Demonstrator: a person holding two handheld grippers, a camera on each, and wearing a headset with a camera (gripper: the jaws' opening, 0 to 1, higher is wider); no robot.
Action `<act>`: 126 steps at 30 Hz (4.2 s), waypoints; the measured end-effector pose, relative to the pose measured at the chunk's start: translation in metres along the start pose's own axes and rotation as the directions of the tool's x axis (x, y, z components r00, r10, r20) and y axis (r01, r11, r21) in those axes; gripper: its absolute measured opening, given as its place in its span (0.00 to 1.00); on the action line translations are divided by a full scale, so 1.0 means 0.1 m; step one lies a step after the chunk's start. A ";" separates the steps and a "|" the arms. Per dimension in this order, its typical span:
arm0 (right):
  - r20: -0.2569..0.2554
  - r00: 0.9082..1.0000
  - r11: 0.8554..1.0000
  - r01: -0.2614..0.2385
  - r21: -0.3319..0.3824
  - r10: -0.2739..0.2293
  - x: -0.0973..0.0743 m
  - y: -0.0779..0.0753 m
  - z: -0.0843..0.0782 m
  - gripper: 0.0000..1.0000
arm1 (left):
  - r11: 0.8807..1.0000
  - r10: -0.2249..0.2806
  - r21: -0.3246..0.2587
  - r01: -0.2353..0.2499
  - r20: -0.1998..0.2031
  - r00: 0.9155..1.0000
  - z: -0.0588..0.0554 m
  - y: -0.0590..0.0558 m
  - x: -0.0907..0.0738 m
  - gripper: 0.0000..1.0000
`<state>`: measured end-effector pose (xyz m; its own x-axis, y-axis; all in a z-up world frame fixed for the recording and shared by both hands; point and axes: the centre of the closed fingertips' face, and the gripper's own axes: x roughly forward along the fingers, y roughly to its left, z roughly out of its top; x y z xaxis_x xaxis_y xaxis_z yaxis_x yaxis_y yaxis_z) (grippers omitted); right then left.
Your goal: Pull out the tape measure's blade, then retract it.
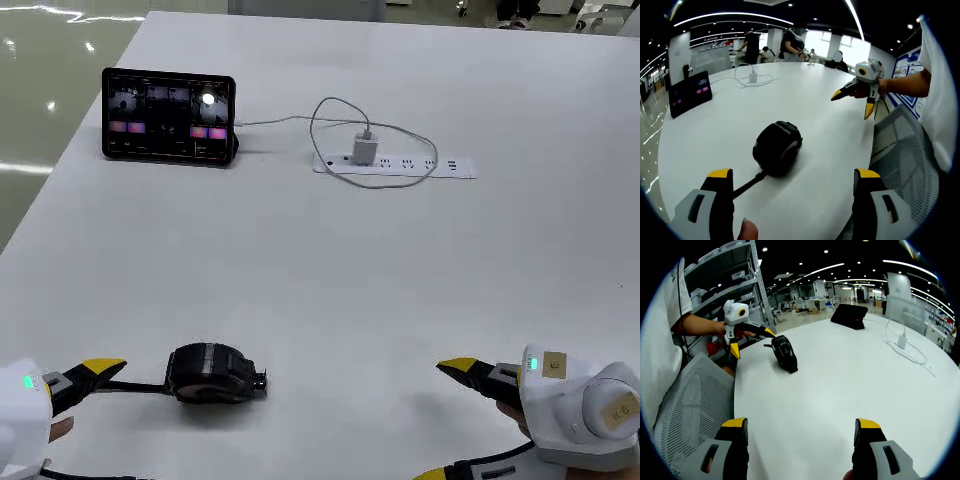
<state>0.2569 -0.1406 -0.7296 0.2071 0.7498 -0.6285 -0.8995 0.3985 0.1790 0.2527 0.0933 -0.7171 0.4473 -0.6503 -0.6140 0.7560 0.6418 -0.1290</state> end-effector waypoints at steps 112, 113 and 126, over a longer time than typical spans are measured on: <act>-0.018 0.974 0.956 -0.224 -0.190 0.225 1.18 0.12 0.52 0.63 | 0.935 -0.129 0.285 0.209 -0.275 0.953 -0.11 0.36 0.61 0.28; -0.017 0.974 0.956 -0.226 -0.190 0.227 1.18 0.13 0.52 0.62 | 0.935 -0.130 0.285 0.210 -0.276 0.952 -0.11 0.36 0.62 0.28; -0.021 0.970 0.943 -0.241 -0.229 0.243 1.34 0.16 0.56 0.50 | 0.931 -0.127 0.293 0.215 -0.291 0.948 -0.12 0.36 0.62 0.28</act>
<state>0.2921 -0.0046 -0.7683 -0.0255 0.8130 -0.5817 -0.9864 0.0740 0.1467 0.3016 0.0814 -0.7693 0.1886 -0.5799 -0.7925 0.9407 0.3385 -0.0239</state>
